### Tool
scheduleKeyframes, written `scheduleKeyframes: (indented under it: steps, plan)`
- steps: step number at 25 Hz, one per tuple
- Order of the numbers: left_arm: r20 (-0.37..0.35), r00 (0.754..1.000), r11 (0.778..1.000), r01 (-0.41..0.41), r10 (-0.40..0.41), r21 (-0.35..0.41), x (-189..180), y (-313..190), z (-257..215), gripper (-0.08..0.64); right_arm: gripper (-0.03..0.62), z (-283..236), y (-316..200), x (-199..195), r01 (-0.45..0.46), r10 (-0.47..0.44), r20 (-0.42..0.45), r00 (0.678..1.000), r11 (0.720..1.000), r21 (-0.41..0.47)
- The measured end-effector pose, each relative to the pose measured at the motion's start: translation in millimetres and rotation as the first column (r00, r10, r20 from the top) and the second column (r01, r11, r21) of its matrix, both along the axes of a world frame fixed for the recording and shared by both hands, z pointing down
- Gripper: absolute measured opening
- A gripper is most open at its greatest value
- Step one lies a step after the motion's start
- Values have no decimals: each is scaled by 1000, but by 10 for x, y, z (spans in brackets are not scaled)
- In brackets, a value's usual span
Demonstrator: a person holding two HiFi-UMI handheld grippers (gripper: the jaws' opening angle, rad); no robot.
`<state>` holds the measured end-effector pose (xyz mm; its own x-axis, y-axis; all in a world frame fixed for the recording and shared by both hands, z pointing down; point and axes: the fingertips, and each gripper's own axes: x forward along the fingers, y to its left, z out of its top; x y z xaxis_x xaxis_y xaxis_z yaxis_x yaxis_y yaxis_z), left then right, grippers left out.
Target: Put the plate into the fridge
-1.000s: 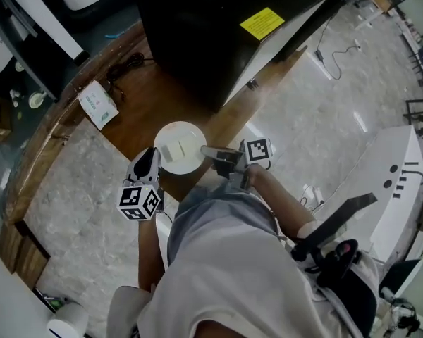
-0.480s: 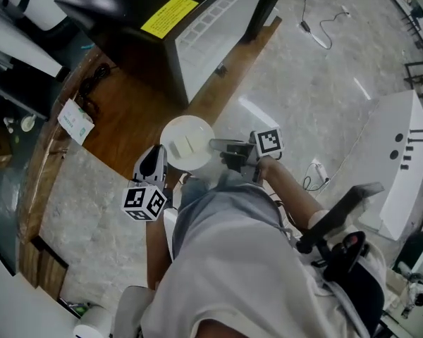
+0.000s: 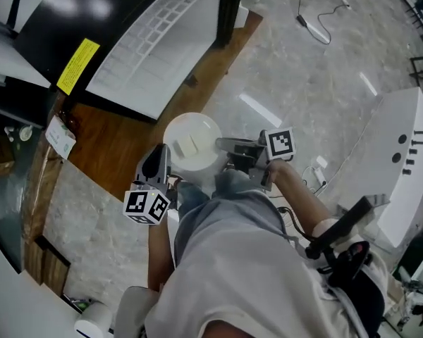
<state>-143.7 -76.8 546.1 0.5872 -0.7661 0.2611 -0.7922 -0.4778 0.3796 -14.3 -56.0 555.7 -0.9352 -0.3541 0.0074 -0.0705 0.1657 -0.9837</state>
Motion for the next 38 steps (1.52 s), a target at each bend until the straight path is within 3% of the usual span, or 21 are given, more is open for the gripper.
scheduleKeyframes:
  steps: [8,15,22,26,30,35,38]
  plan:
    - [68,996,991,55,-63,120,763,-357,-336,52,21,-331,-419,766,30,-30,-4,1000,997,71]
    - [201,958,951,144,-203,272,1611,-947,-848,52,21,-679,-1074,1601,58,-66,66,996,993,104]
    - [222,914,896,243,-340,372,1649,-2008,-1403,52,21,-1139,-2229,1637,103,-115,85,990,985,138]
    - [183,895,856,304,-407,418,1591,-2547,-1661,52,21,-1376,-2880,1581,113,-125,79,989,983,147]
    - [165,876,832,349,-453,432,1507,-2739,-1737,52,21,-1435,-3245,1433,120,-131,74,989,982,143]
    - [162,831,788,418,-533,451,1442,-2743,-1805,52,21,-1433,-3542,1171,140,-149,130,980,987,73]
    - [167,826,781,414,-538,467,1524,-2736,-1867,44,23,-1478,-3683,1043,138,-141,144,979,990,27]
